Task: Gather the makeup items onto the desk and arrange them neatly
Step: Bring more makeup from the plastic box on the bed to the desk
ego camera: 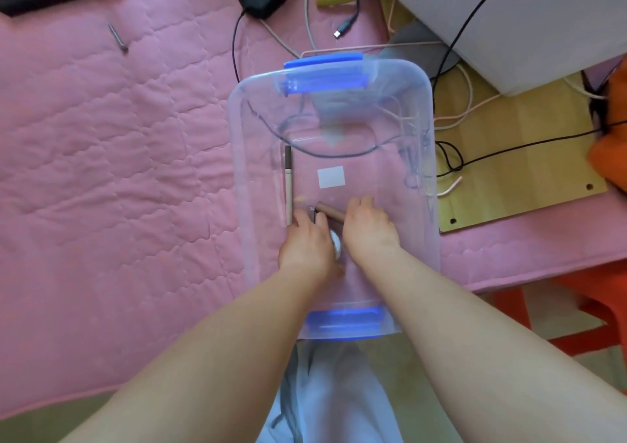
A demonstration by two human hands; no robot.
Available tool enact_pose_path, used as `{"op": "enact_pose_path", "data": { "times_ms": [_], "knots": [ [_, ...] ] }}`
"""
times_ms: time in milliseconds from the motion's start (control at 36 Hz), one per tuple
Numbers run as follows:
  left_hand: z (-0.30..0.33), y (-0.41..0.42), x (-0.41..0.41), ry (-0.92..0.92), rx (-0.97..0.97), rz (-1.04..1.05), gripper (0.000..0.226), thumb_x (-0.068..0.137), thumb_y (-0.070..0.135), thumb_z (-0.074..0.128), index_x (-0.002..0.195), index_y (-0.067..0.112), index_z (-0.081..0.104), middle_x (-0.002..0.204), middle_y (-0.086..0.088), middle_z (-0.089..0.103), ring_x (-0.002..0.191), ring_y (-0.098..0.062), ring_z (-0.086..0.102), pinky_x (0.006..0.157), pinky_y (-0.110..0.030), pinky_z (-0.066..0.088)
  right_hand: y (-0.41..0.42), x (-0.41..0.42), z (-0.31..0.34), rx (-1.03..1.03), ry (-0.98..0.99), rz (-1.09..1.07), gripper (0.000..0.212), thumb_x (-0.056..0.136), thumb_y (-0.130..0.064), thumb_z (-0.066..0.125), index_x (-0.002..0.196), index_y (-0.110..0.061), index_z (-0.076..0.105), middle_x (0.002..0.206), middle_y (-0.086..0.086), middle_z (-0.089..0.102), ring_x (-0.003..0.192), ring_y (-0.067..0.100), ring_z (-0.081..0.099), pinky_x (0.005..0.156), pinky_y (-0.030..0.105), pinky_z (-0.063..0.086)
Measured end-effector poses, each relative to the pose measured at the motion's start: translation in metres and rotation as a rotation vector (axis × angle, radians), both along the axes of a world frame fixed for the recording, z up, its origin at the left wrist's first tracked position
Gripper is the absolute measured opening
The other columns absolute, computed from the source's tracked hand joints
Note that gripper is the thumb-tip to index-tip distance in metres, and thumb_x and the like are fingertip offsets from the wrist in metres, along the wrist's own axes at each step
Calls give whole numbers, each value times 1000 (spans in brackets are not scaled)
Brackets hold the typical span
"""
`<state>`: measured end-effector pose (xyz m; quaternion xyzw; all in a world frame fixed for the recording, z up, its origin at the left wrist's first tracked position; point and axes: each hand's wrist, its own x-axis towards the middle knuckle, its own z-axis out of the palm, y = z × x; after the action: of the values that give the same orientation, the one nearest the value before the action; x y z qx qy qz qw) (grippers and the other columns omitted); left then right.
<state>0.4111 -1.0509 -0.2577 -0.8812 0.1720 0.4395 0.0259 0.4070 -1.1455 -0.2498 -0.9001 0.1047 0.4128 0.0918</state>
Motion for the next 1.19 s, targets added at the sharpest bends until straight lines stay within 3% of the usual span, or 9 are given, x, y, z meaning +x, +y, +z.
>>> {"op": "enact_pose_path", "data": {
  "times_ms": [194,333,389,444,500,639,722,944,1194],
  "knots": [
    [-4,1,8,-89,-17,70,69,81,33,65,132,8,25,130,-15,30,102,-29,50,73,-28,34,4,7,-2,-1,-8,-204,28,96,-3,30,122,2,40,128,19,49,118,36,52,91,41,43],
    [-6,-5,18,-202,-49,-23,60,83,38,55,129,6,33,123,-13,37,112,-31,37,79,-31,34,0,13,1,44,-31,-359,25,95,-2,33,118,1,40,123,21,56,115,38,55,89,41,44],
    [-6,-6,23,-244,-31,-10,58,83,39,54,129,8,35,126,-13,38,120,-34,33,89,-35,36,-1,16,4,75,-35,-415,25,93,-2,37,118,1,39,122,21,57,114,39,54,88,41,44],
    [-6,-7,27,-313,-30,-136,59,86,40,48,131,6,36,131,-11,41,122,-33,32,110,-45,20,-2,20,6,101,-35,-463,25,92,-2,40,117,1,38,122,21,56,114,40,54,88,41,43],
    [-9,-10,30,-335,-63,-207,56,87,37,44,131,3,37,126,-9,48,118,-31,35,114,-51,10,-4,22,7,112,-38,-495,25,93,-2,39,118,1,38,123,22,55,114,40,53,89,40,42],
    [-20,-10,37,-226,-161,145,57,77,38,60,123,9,42,127,-12,39,120,-33,32,93,-33,32,-4,24,2,109,-34,-561,24,94,-4,36,117,1,39,124,23,53,113,40,53,88,40,42],
    [-21,-11,42,-182,-178,180,57,74,38,64,119,11,42,125,-10,41,114,-32,36,76,-29,27,-4,26,0,124,-10,-630,25,94,-5,37,118,0,39,124,22,53,114,40,52,87,40,42],
    [-14,-12,51,-118,-214,187,50,73,22,66,116,14,42,127,-9,37,82,-24,28,71,-31,26,-4,28,-1,115,33,-705,28,93,-4,42,120,0,39,125,20,54,115,38,52,89,38,41],
    [-16,-12,50,-135,-250,248,50,78,20,60,122,13,38,133,-8,32,85,-27,30,71,-31,28,-2,26,-5,143,55,-843,30,92,-10,46,120,-3,39,124,19,54,115,38,51,86,36,41]
  ]
}}
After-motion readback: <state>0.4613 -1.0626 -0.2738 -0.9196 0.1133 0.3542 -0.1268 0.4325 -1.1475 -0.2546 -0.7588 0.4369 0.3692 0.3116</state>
